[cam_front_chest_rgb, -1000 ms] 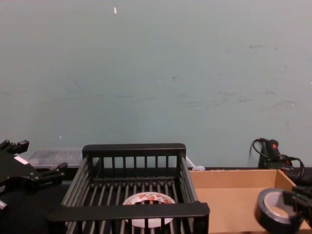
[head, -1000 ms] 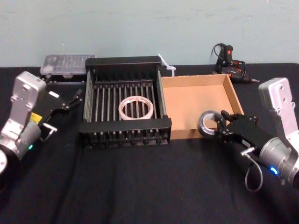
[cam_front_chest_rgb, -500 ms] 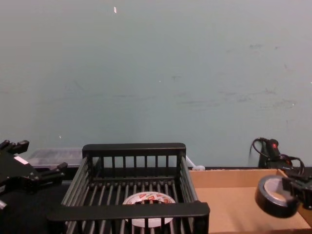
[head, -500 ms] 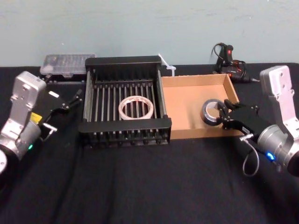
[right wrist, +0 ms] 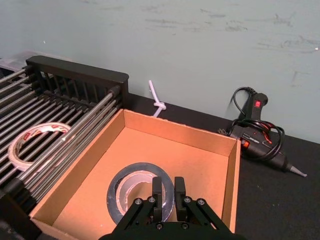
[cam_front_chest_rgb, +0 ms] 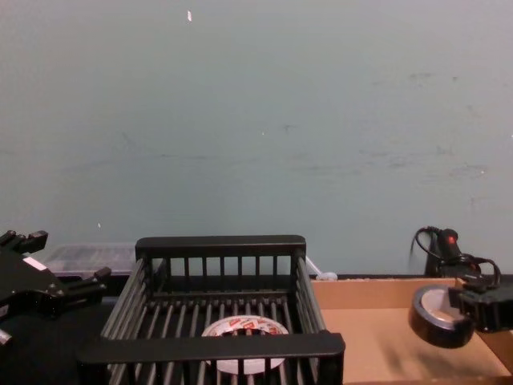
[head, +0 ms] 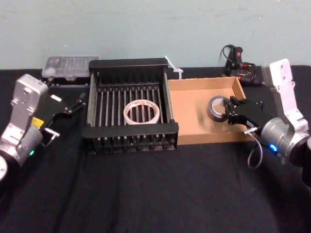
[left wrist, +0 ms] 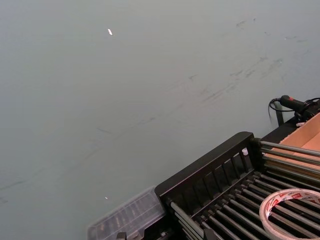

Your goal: Pick up the white tape and place it into the black box , Pick up the silver tape and place it into the brown box.

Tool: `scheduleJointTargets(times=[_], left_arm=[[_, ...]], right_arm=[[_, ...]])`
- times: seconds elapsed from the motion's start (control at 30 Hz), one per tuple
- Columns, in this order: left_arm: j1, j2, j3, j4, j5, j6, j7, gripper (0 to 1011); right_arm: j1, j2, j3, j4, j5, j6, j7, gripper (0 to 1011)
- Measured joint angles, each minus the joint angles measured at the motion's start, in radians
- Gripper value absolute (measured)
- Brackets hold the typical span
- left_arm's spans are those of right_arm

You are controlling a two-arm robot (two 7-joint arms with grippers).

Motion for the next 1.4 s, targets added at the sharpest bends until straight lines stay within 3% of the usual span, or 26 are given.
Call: scheduleJointTargets(times=[0.37,0.8,1.2,1.4], left_arm=[[0.0,0.0,0.0,0.0,0.0,0.0,0.0,1001],[0.0,0.0,0.0,0.0,0.0,0.0,0.0,1002],[0.0,0.0,0.0,0.0,0.0,0.0,0.0,1001],[0.0,0.0,0.0,0.0,0.0,0.0,0.0,1001]], right_arm=[[0.091,-0.029,-0.016,0.114,-0.007,-0.013,0.013,148],[0.152,-0.046,-0.031,0.196,-0.018,-0.024,0.018,148],[0.147,-0.044,-0.03,0.19,-0.018,-0.023,0.017,148],[0.146,-0.044,-0.029,0.188,-0.017,-0.022,0.017,306]])
